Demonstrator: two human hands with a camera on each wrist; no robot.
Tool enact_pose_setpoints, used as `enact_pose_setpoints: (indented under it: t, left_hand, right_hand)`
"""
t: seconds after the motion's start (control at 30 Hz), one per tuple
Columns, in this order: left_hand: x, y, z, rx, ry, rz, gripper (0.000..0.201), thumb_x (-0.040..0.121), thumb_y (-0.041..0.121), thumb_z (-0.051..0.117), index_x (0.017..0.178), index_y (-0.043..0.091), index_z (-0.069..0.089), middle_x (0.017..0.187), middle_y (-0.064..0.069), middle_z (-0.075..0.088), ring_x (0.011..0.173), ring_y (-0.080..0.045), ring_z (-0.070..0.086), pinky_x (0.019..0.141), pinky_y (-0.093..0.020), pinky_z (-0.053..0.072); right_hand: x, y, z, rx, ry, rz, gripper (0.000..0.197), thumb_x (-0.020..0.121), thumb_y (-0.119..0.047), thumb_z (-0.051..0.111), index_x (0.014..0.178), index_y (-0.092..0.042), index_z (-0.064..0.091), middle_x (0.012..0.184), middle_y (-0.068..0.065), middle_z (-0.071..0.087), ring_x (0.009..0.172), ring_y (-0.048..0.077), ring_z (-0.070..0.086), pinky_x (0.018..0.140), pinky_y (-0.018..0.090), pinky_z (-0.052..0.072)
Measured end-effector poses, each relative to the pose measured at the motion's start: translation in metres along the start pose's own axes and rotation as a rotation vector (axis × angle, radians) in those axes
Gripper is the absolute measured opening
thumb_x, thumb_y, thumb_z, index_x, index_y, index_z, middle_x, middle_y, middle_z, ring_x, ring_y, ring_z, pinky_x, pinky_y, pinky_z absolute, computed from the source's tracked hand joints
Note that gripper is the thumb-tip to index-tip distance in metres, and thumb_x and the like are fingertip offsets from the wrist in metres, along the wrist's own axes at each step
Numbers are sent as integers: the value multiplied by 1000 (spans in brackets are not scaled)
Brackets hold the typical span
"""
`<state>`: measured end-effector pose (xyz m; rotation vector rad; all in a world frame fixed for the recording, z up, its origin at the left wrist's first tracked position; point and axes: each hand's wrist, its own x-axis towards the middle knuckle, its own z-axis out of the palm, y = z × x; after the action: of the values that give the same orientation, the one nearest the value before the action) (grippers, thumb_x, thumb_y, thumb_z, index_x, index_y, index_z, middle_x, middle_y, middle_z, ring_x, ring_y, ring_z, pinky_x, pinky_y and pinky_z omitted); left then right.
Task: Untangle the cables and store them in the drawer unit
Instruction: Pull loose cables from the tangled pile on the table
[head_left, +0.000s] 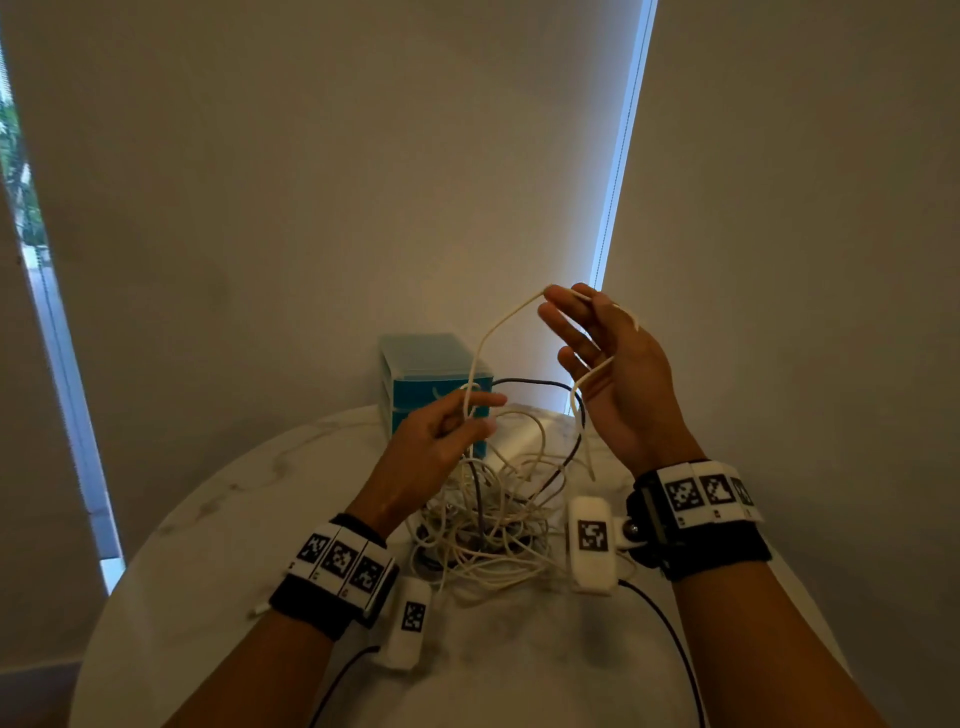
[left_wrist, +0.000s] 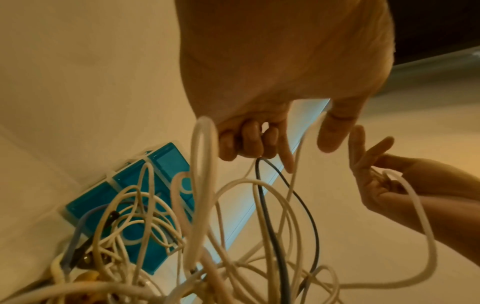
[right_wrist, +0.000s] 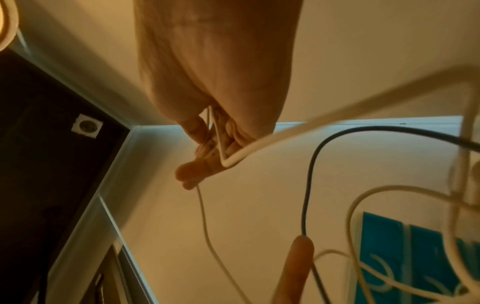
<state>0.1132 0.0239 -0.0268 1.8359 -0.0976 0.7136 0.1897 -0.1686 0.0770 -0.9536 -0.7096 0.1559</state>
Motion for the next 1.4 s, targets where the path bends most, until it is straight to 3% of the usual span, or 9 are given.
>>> enact_pose_setpoints:
  t: [0.1, 0.27, 0.37, 0.57, 0.73, 0.9, 1.1, 1.27, 1.4]
  left_hand:
    - [-3, 5, 1, 66, 39, 58, 35, 106, 49, 58, 93, 29, 83, 95, -1, 79, 90, -30, 71, 85, -40, 55]
    - [2, 12, -9, -457, 215, -117, 46, 110, 43, 48, 87, 18, 80, 61, 8, 49, 53, -6, 40, 51, -15, 39]
    - [7, 10, -19, -778, 213, -161, 50, 110, 46, 44, 84, 21, 79, 66, 4, 30, 54, -6, 26, 50, -16, 36]
    - [7, 9, -23, -762, 230, -151, 43, 108, 51, 48, 101, 19, 75, 64, 7, 32, 56, -7, 23, 57, -24, 22]
    - [6, 10, -33, -670, 238, -176, 53, 100, 61, 54, 125, 18, 74, 71, 7, 33, 57, -6, 24, 49, -18, 26]
    - [3, 15, -34, -430, 331, -131, 37, 103, 48, 59, 121, 19, 75, 65, 16, 47, 54, 0, 41, 56, -17, 37]
    - [8, 17, -51, -325, 479, -92, 30, 109, 37, 56, 126, 19, 73, 69, 31, 61, 58, 5, 50, 63, -21, 38]
    - [26, 16, -78, -230, 583, -25, 25, 112, 36, 49, 125, 39, 71, 96, 11, 57, 76, -4, 43, 69, -24, 38]
    - [39, 40, -101, -305, 610, 57, 30, 114, 26, 39, 125, 37, 66, 84, 9, 54, 64, -3, 38, 59, -20, 31]
  right_hand:
    - [3, 7, -2, -43, -38, 4, 36, 116, -30, 41, 143, -12, 55, 136, -1, 74, 123, 22, 73, 80, 26, 59]
    - [0, 17, -9, -180, -32, 194, 36, 108, -29, 63, 138, -9, 61, 124, 5, 79, 91, 22, 77, 59, 24, 56]
    - [-8, 25, -12, -490, -159, 222, 33, 98, -32, 76, 123, -12, 73, 101, 9, 77, 67, 15, 63, 52, 25, 47]
    - [-14, 42, 0, -1072, -456, 193, 30, 88, -50, 84, 94, -20, 82, 71, -1, 75, 58, 7, 64, 57, 22, 52]
    - [3, 14, -15, -767, -171, 122, 34, 101, -45, 69, 98, -13, 81, 72, -1, 65, 53, 8, 49, 47, 17, 40]
    - [20, -16, -35, -655, 117, -19, 33, 96, -49, 76, 93, -17, 81, 74, -8, 67, 54, 4, 45, 50, 18, 35]
    - [32, -45, -72, -590, 268, -144, 27, 102, -51, 66, 103, -25, 75, 80, -11, 65, 71, 7, 49, 64, 26, 36]
    - [45, -20, -101, -607, 359, -148, 18, 113, -30, 49, 103, -22, 62, 85, -5, 64, 82, 11, 57, 81, 30, 42]
    - [51, 1, -100, -627, 341, -151, 23, 116, -31, 43, 106, -21, 61, 94, -7, 73, 87, 4, 65, 87, 28, 45]
